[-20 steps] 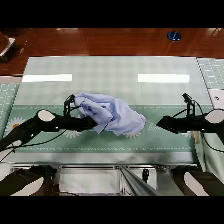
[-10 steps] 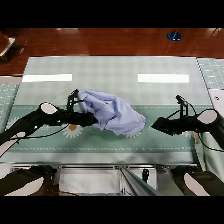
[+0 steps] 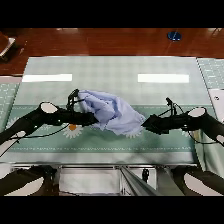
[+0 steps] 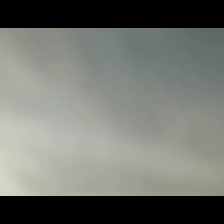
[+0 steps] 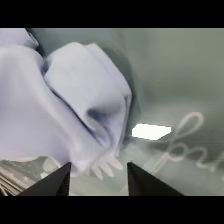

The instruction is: Fold the shirts.

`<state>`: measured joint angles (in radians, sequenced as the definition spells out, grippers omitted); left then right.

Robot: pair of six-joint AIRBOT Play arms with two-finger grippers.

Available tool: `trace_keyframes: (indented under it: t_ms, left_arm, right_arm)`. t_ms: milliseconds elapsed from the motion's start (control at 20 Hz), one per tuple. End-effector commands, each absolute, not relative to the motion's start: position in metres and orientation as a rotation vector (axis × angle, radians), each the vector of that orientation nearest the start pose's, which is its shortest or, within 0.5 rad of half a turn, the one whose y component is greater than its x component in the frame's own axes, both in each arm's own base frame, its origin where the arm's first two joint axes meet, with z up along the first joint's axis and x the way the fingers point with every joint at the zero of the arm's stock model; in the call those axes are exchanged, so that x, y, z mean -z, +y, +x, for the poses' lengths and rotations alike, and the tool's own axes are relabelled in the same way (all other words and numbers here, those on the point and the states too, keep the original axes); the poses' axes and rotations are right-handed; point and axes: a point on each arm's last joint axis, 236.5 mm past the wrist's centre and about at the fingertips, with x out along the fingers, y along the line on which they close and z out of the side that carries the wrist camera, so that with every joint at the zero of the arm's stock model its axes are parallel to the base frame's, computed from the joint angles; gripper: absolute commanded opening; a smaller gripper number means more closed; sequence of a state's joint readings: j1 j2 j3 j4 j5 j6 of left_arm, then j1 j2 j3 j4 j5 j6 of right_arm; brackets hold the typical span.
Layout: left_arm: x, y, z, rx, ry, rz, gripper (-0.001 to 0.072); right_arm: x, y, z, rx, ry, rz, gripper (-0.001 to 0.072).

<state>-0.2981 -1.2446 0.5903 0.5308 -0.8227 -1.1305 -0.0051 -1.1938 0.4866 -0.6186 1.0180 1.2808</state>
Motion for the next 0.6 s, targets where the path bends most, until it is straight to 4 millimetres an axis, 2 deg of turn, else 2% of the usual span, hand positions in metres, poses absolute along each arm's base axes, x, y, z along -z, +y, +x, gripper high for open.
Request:
trace_keyframes:
  t_ms: [0, 100, 150, 200, 250, 300, 350, 400, 500, 550]
  left_arm:
    - [0.074, -0.237, 0.263, 0.613, 1.347, -0.57, 0.0023]
    - [0.074, -0.237, 0.263, 0.614, 1.347, -0.57, 0.0023]
    - [0.074, -0.237, 0.263, 0.614, 1.347, -0.57, 0.0023]
    - [0.073, -0.236, 0.265, 0.612, 1.343, -0.572, 0.0023]
    - [0.068, -0.234, 0.269, 0.614, 1.332, -0.579, 0.0023]
    - [0.056, -0.232, 0.276, 0.627, 1.311, -0.592, 0.0023]
    - [0.038, -0.229, 0.285, 0.646, 1.276, -0.604, 0.0023]
    - [0.012, -0.223, 0.299, 0.669, 1.218, -0.612, 0.0023]
    - [-0.057, -0.205, 0.33, 0.688, 1.03, -0.602, 0.0022]
    - [-0.098, -0.192, 0.346, 0.684, 0.91, -0.585, 0.0023]
  right_arm:
    - [0.093, 0.182, 0.25, -0.41, 1.488, 0.857, 0.0407]
    - [0.097, 0.196, 0.256, -0.429, 1.483, 0.8, 0.0405]
    - [0.095, 0.202, 0.264, -0.444, 1.47, 0.779, 0.0316]
    - [0.088, 0.207, 0.273, -0.467, 1.451, 0.763, 0.0127]
    - [0.076, 0.212, 0.283, -0.506, 1.423, 0.745, 0.0023]
    - [0.055, 0.215, 0.295, -0.565, 1.388, 0.715, 0.0023]
    - [0.034, 0.214, 0.307, -0.608, 1.355, 0.675, 0.0023]
    - [0.007, 0.208, 0.323, -0.633, 1.304, 0.628, 0.0023]
    - [-0.059, 0.187, 0.362, -0.621, 1.155, 0.531, 0.0022]
    - [-0.101, 0.172, 0.382, -0.6, 1.054, 0.479, 0.0022]
